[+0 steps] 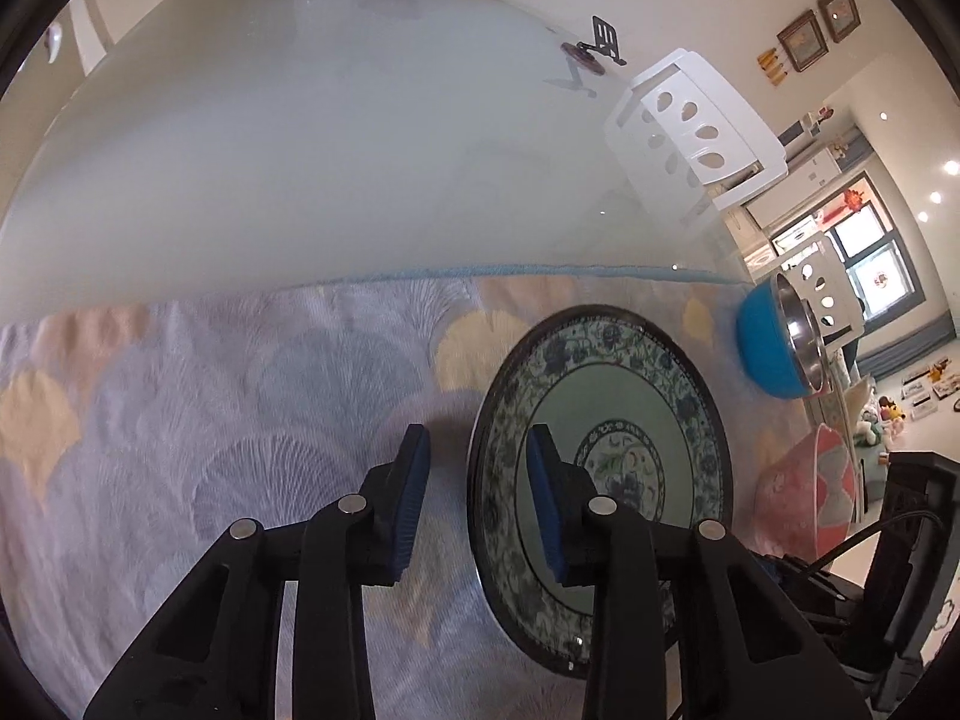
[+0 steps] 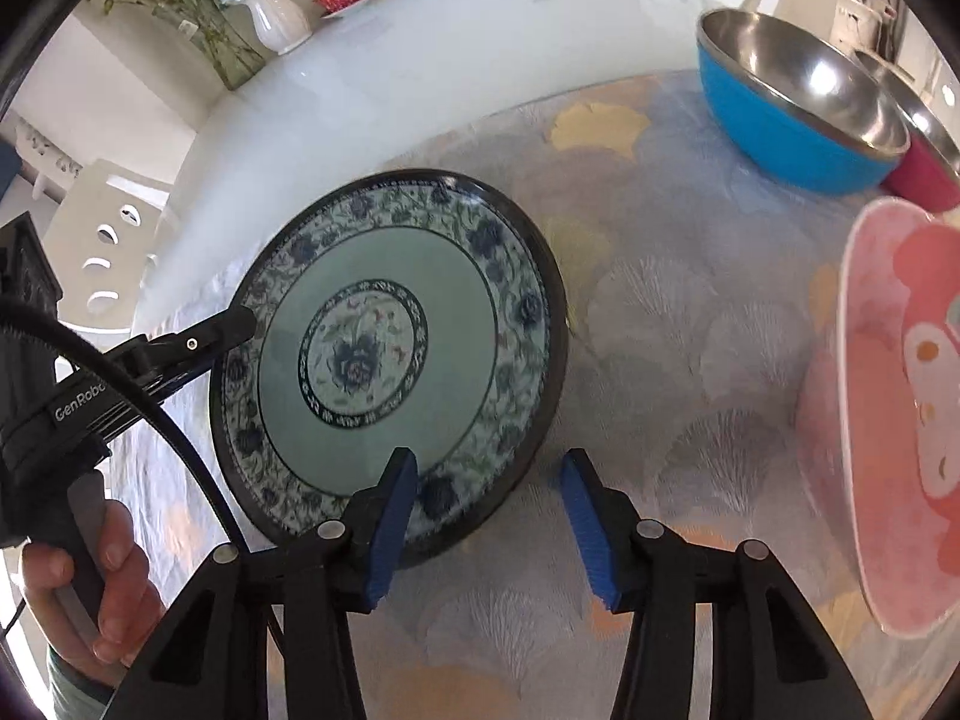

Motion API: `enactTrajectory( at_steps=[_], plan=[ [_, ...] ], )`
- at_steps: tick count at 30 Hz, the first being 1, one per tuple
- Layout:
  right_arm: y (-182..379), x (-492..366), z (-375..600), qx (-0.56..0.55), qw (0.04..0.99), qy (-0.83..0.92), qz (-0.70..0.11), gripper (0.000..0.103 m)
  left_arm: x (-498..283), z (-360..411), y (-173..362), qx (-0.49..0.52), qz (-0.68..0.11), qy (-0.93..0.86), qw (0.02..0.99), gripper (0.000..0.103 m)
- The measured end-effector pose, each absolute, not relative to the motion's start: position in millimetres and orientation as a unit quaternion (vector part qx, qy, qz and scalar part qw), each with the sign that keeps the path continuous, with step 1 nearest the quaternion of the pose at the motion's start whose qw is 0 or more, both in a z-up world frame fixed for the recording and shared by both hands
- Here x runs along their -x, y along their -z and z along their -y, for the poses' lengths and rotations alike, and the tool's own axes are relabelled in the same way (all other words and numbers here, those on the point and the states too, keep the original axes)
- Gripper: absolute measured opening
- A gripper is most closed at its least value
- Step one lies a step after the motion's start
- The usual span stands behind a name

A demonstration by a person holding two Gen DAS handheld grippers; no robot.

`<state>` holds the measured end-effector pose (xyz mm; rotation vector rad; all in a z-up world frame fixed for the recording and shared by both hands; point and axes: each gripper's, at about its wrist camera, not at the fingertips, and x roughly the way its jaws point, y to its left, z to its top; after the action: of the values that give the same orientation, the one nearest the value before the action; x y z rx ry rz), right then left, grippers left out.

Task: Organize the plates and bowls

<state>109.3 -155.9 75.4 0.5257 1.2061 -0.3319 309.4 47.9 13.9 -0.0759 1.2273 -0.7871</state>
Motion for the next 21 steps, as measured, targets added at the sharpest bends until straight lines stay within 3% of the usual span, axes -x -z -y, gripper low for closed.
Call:
enactTrajectory(
  at_steps=[7, 13, 21],
  plan=[
    [-75.0, -117.9, 160.5, -0.233, 0.792, 0.143, -0.546, 0.035, -312.7, -36.6, -16.7, 0.019, -0.555, 0.379, 0.740, 0.030],
    [-80.6, -115.0, 152.9, -0.207, 0.799, 0.132, -0.549, 0.034, -291.3, -36.5, -27.4, -0.021, -0.539, 0.365, 0.759, 0.029],
    [-105.9, -83.3, 122.8, -0.183, 0.812, 0.081, -0.549, 0.034, -248.3, -78.4, -57.9, 0.004, -0.524, 0.330, 0.785, 0.029]
  ],
)
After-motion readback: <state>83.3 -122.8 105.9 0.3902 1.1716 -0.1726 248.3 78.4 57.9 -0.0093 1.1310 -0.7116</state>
